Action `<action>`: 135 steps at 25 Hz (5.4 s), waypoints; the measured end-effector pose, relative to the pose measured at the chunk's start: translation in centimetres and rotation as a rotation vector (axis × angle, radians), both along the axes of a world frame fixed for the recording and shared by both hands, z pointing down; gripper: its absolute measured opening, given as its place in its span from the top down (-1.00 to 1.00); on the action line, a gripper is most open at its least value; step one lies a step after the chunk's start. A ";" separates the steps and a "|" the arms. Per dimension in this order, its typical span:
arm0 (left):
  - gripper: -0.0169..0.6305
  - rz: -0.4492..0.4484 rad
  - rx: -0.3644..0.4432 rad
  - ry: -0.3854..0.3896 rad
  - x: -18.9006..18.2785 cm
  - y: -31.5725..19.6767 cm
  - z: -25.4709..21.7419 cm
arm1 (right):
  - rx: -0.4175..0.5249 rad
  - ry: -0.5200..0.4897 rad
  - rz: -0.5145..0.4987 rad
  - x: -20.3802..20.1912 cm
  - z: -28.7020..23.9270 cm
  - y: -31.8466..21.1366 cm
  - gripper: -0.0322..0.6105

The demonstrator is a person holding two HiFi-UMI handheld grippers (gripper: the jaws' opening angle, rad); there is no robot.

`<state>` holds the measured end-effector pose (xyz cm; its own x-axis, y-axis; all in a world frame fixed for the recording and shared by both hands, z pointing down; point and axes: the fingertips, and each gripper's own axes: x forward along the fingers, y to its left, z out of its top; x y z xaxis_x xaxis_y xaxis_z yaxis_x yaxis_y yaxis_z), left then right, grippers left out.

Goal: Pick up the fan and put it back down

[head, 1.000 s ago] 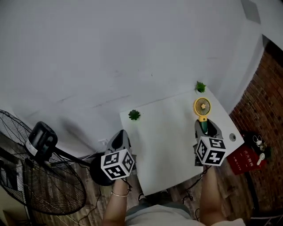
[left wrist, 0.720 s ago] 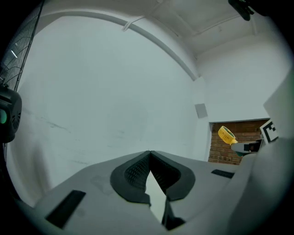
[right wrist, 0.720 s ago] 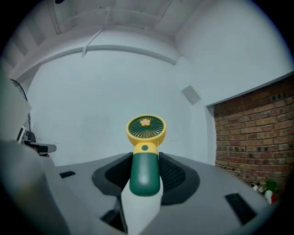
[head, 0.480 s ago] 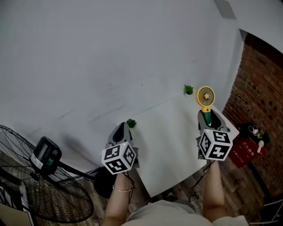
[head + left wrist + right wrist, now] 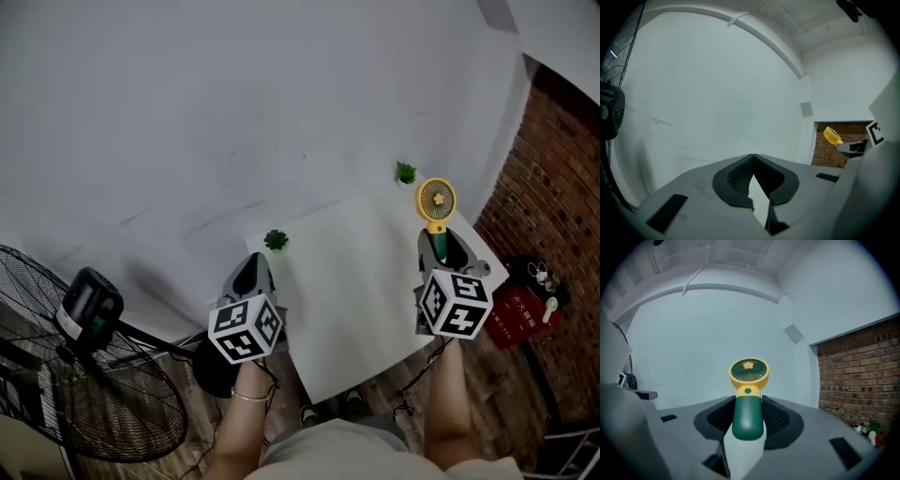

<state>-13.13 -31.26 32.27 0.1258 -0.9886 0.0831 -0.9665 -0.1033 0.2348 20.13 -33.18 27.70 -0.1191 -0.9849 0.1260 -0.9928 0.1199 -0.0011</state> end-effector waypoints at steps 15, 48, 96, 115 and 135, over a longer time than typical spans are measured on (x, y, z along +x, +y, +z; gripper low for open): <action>0.91 -0.063 -0.279 0.019 -0.5 3.4 12.6 | -0.292 0.016 -0.132 -4.1 13.4 -0.2 0.36; 0.91 -0.177 -0.509 0.082 -6.2 7.1 27.1 | -0.601 0.103 -0.296 -10.4 30.2 2.2 0.36; 0.91 -0.202 -0.533 0.090 -4.7 8.5 27.1 | -0.766 0.217 -0.388 -10.1 35.2 4.1 0.33; 0.91 -0.172 -0.381 0.061 -4.2 5.5 17.8 | -0.547 0.089 -0.307 -8.0 24.2 1.4 0.36; 0.91 -0.048 0.003 0.017 -1.6 -2.6 -0.6 | 0.099 -0.127 0.138 11.6 0.4 2.0 0.90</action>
